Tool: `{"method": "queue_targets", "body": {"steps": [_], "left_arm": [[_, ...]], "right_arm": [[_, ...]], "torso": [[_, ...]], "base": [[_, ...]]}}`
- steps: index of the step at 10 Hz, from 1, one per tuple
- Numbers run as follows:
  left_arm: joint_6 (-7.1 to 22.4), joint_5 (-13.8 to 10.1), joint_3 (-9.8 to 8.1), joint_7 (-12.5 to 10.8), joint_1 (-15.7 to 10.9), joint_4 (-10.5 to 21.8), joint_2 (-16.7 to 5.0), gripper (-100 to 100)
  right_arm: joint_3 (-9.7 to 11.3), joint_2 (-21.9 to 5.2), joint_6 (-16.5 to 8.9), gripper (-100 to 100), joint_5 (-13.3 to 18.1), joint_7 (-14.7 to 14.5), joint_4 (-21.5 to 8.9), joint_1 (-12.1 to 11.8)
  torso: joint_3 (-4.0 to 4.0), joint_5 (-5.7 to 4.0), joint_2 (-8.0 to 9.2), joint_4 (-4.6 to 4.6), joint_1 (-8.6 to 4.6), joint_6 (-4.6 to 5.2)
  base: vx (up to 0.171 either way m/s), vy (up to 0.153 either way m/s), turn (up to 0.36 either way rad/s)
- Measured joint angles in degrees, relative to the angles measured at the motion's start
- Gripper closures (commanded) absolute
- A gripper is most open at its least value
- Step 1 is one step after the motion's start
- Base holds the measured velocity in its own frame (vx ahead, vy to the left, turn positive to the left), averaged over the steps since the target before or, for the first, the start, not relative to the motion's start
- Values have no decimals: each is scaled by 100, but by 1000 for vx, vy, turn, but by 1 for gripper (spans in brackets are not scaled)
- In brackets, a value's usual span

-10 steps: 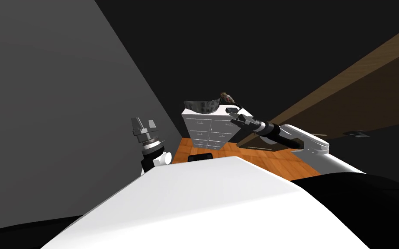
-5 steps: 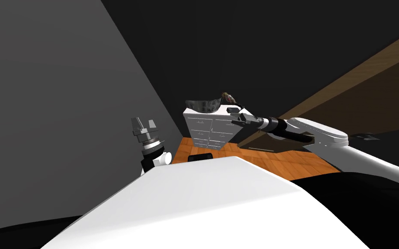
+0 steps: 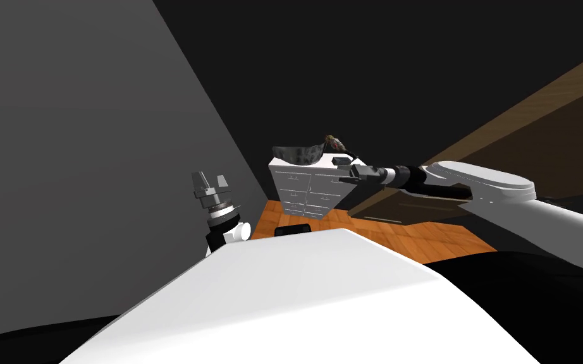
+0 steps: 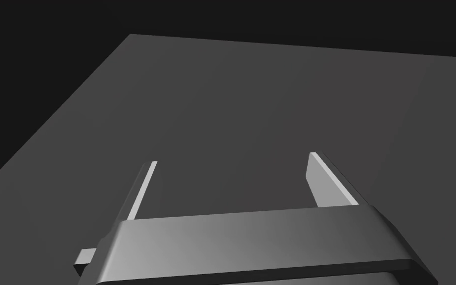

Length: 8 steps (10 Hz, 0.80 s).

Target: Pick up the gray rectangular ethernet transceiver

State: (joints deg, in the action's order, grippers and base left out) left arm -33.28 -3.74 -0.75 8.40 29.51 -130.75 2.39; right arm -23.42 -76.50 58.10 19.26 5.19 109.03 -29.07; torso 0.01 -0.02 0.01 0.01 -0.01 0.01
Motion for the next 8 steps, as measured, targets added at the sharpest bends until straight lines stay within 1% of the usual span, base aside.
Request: {"method": "queue_targets", "body": {"steps": [2, 3, 4, 5, 6, 7, 8], "left_arm": [[0, 0, 0, 0, 0, 0, 0, 0], [0, 0, 0, 0, 0, 0, 0, 0], [0, 0, 0, 0, 0, 0, 0, 0], [0, 0, 0, 0, 0, 0, 0, 0], [0, 0, 0, 0, 0, 0, 0, 0], [0, 0, 0, 0, 0, 0, 0, 0], [0, 0, 0, 0, 0, 0, 0, 0]], "right_arm": [[-72, -323, 84, -100, 53, 46, -111, -17], [-92, -500, 159, -100, 132, 64, -271, -5], [-135, -682, 217, -100, 176, 89, -350, -20], [-180, -811, 235, -100, 193, 108, -354, -51], [-246, -985, 296, -100, 274, 144, -475, -84], [-295, -1164, 347, -100, 323, 174, -544, -108], [-315, -1284, 370, -100, 338, 185, -568, -119]], "torso": [[-1, 0, -1, 0, 1, 1], [-1, 0, -2, -1, 0, 0], [-1, 0, -2, 0, 0, 1], [-1, 0, -2, 0, 1, 2], [-2, 0, -3, -1, 1, 0], [-2, 0, -3, 0, 0, 2], [-2, -1, -3, 0, 1, 2]], "base": [[-4, 0, 32], [-8, -2, 35], [0, 0, 0], [-4, -1, 64], [-5, -4, 26], [-2, -2, -10], [-2, -1, 40]]}}
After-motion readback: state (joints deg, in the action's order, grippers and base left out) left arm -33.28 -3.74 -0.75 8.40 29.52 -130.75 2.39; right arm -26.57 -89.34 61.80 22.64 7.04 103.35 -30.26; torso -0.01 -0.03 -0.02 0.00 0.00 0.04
